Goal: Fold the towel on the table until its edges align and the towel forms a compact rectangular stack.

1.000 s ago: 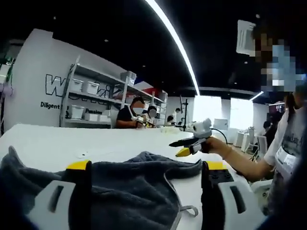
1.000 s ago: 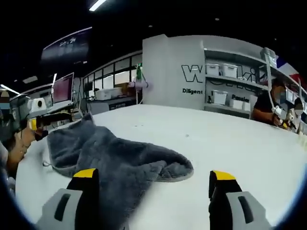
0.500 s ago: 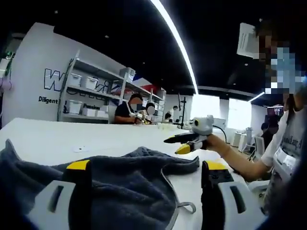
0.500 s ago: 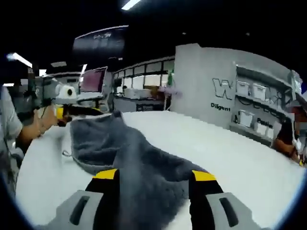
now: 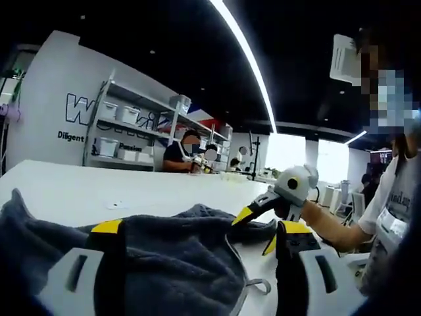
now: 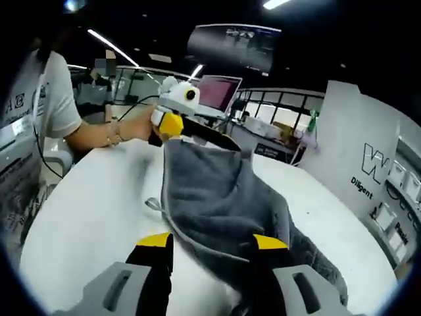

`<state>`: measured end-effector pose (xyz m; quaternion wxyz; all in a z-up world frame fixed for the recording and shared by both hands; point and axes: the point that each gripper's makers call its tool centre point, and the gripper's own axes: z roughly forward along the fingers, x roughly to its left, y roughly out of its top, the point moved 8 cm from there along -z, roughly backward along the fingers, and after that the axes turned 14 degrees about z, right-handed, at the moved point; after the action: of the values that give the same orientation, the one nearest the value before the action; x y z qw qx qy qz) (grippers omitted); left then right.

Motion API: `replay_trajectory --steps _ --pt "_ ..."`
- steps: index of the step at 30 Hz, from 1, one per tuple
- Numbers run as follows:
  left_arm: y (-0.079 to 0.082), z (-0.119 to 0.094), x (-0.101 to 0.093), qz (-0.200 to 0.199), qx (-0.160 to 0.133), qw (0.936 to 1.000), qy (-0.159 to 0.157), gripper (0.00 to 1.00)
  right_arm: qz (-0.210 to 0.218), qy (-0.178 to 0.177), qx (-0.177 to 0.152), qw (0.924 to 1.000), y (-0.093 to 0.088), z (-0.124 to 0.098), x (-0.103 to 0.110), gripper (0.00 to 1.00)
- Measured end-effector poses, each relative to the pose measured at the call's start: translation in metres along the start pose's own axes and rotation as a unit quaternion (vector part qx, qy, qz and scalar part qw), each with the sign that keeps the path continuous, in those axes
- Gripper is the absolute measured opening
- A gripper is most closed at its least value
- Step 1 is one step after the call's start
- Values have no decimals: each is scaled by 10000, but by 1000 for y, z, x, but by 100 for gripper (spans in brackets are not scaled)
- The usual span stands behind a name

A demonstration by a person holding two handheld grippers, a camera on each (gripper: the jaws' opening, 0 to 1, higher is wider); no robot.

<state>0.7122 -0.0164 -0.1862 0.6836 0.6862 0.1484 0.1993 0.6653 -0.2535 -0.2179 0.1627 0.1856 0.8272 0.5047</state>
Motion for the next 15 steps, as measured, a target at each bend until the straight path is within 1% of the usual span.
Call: replay_trajectory --steps 2,4,8,10,15 --pt "0 0 0 -22 3 10000 -13 99 131 -102 153 9997 -7 0 -6 48" --pt "0 0 0 -22 5 10000 -14 99 206 -388 115 9990 -9 -5 -16 48" --pt "0 1 0 -50 4 10000 18 99 463 -469 68 9978 -13 -12 -24 46" --pt "-1 1 0 -75 5 10000 2 99 509 -577 94 9970 -14 -13 -28 45" --pt "-3 1 1 -161 14 9999 -9 99 846 -570 65 9948 -20 -14 -31 41"
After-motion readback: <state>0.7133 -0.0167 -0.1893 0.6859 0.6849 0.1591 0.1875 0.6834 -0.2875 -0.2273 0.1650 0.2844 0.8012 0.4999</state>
